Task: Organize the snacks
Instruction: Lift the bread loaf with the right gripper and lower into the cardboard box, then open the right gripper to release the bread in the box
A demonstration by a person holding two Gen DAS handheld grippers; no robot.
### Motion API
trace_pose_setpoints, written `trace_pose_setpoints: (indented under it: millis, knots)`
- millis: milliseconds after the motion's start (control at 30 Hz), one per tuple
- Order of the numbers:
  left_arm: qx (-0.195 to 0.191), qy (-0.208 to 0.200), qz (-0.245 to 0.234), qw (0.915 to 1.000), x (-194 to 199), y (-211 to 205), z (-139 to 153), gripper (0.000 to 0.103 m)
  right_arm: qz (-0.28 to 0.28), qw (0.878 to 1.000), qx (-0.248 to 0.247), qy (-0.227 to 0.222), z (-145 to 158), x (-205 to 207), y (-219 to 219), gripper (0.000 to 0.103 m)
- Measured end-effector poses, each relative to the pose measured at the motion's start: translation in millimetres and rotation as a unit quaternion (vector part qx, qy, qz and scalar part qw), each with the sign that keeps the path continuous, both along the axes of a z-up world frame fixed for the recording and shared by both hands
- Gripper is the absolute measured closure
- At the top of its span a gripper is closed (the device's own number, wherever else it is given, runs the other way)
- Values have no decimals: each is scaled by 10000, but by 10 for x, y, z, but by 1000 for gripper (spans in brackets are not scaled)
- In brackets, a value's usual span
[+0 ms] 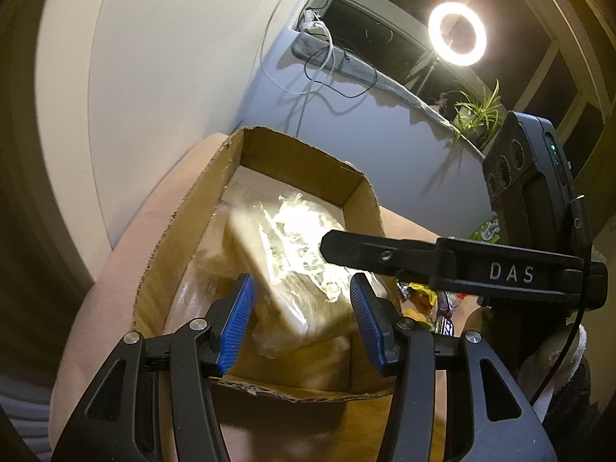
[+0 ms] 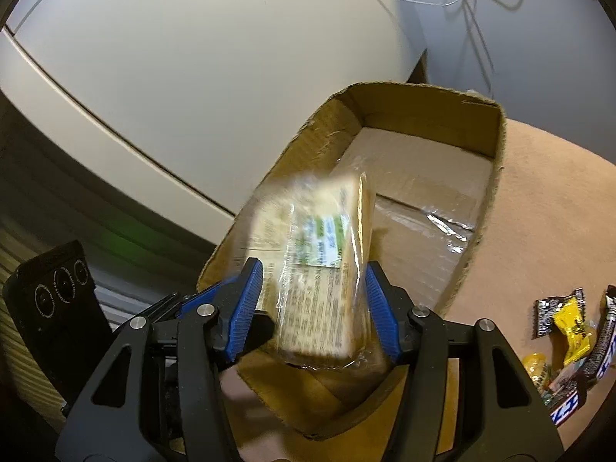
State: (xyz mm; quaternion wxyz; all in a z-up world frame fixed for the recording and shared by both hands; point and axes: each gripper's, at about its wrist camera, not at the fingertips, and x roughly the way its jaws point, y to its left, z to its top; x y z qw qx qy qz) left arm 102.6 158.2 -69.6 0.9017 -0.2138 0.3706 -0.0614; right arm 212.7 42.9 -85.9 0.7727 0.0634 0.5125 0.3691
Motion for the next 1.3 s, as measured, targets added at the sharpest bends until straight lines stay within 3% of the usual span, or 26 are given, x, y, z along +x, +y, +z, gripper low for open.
trace_pose_setpoints:
  millis: [433,767,933,1000,1300]
  knots:
    - [142,-104,33,9998,-125,-86,123,54,-149,9997,-8,-207,116,-121,-252,45]
    - [408,-328,-272,9983,-240,-510,203,51,-584,9965,-168,-576,232,-317,-873,45]
    - [400,-276,-490,9976,-230,-749,192,51,-940,9918,-389,-775,259,-422,-1307,43]
    - [410,-230,-604,9971,-222,-863,177,51,-1099,9888,-515,-868,254,-481,-1504,34]
    - [505,-87,-1174,9918,-210,-1343,62,51,-1629,9698,-1345,-1222,87,-716,-2147,34]
